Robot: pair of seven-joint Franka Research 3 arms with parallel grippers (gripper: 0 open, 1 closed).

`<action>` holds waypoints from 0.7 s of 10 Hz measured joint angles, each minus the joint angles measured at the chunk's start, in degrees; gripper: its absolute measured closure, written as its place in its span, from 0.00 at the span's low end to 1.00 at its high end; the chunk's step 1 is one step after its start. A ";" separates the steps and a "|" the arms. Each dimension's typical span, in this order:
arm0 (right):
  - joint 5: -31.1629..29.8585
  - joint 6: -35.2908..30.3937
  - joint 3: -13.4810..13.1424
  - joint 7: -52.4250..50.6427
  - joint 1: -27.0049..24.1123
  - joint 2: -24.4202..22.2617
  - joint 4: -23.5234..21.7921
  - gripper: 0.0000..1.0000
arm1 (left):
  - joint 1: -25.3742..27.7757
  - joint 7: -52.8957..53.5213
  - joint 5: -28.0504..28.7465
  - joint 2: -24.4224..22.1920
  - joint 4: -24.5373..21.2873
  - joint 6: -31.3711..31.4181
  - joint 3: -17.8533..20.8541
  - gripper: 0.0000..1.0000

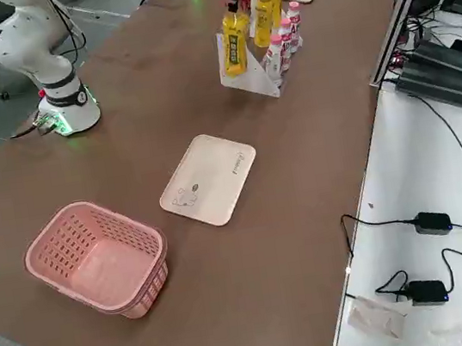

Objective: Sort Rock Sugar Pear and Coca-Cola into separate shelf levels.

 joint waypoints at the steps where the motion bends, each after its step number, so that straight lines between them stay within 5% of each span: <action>1: 0.18 -0.07 0.00 2.86 2.22 0.00 1.59 0.66 | -1.00 -1.65 1.31 0.58 0.64 -0.10 -0.01 0.68; 7: 1.39 2.69 0.01 13.20 12.00 2.53 7.76 0.66 | -1.92 -2.34 2.32 0.74 1.03 -1.65 -0.19 0.68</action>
